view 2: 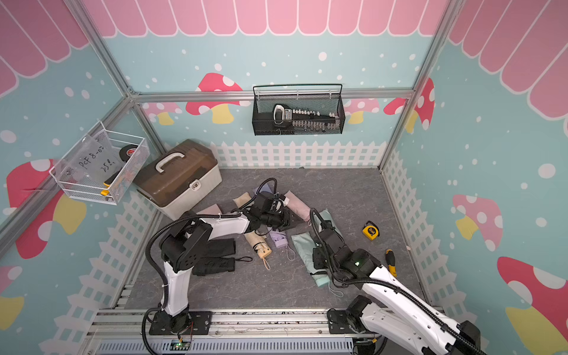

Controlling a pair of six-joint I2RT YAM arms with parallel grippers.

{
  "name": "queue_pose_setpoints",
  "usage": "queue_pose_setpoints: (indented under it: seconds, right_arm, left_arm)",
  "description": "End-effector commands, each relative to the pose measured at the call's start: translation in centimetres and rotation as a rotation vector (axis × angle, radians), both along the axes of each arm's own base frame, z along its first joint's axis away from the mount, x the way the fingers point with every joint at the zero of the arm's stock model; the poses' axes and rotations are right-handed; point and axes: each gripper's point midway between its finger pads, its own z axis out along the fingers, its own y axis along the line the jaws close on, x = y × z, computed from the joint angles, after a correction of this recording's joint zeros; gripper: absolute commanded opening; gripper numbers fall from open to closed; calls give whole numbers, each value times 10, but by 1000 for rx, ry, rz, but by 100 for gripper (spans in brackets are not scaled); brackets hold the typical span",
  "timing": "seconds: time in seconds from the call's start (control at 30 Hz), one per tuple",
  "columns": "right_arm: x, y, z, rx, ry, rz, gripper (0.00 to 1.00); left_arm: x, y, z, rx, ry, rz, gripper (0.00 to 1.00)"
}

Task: Take umbrellas out of sleeves
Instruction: Pick up the umbrella from the center of the board.

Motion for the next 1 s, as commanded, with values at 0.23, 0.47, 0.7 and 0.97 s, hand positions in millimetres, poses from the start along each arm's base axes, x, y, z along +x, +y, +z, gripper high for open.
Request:
queue_pose_setpoints:
  seconds: [0.23, 0.47, 0.7, 0.97]
  right_arm:
    - [-32, 14, -72, 72, 207, 45, 99]
    - [-39, -6, -100, -4, 260, -37, 91]
    - [-27, -3, -119, -104, 284, 6, 90]
    - [-17, 5, -133, -157, 324, 17, 64]
  left_arm:
    - [-1, 1, 20, -72, -15, -9, 58]
    - [4, 8, 30, -113, -38, -5, 58]
    - [0, 10, 26, -139, -4, -12, 58]
    - [-7, 15, 16, -123, 21, -7, 58]
